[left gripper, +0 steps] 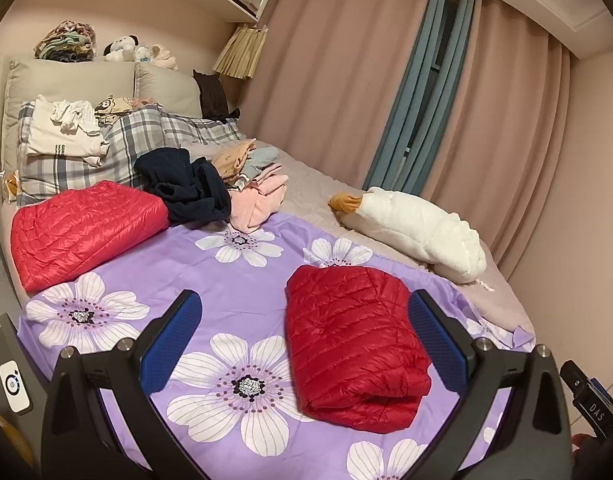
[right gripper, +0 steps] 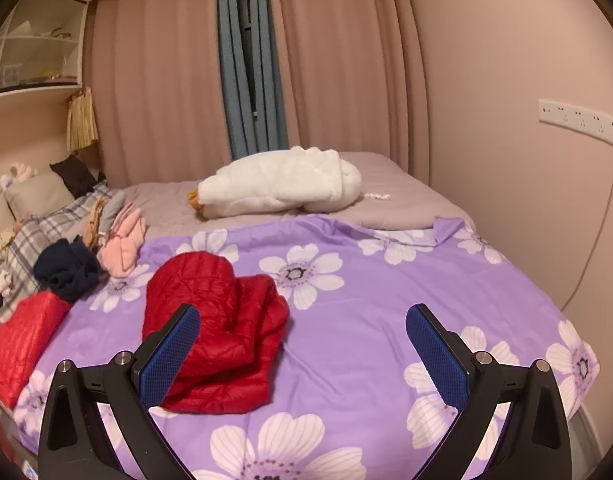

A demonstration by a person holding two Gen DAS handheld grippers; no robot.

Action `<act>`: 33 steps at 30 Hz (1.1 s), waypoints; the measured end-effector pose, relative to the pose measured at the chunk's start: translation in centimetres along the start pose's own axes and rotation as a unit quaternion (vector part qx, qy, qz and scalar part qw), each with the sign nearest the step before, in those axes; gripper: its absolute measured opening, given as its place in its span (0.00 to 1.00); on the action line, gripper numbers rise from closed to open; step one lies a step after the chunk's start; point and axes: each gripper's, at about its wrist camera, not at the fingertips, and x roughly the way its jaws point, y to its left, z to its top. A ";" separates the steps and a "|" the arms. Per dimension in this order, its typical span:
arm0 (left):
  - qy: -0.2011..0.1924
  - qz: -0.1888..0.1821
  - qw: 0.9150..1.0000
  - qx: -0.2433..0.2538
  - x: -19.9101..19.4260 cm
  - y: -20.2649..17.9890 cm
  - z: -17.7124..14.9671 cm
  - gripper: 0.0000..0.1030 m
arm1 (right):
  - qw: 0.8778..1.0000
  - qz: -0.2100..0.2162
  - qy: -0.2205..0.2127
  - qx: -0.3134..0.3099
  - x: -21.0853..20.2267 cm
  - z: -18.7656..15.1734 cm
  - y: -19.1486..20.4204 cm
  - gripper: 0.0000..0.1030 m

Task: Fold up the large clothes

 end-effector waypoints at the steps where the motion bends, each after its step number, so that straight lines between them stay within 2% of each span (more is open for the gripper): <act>1: 0.001 0.001 1.000 -0.001 0.1 0.1 0.0 1.00 | 1.000 -0.003 -0.002 0.002 0.0 0.0 0.0 0.99; 13: 0.009 0.001 1.000 0.019 0.3 -1.0 -0.2 1.00 | 1.000 -0.001 -0.002 0.004 0.3 0.1 -0.2 0.99; 33: 0.011 -0.007 1.000 0.021 0.2 -1.2 -0.3 1.00 | 1.000 -0.013 -0.007 -0.002 -0.1 0.4 -0.6 0.99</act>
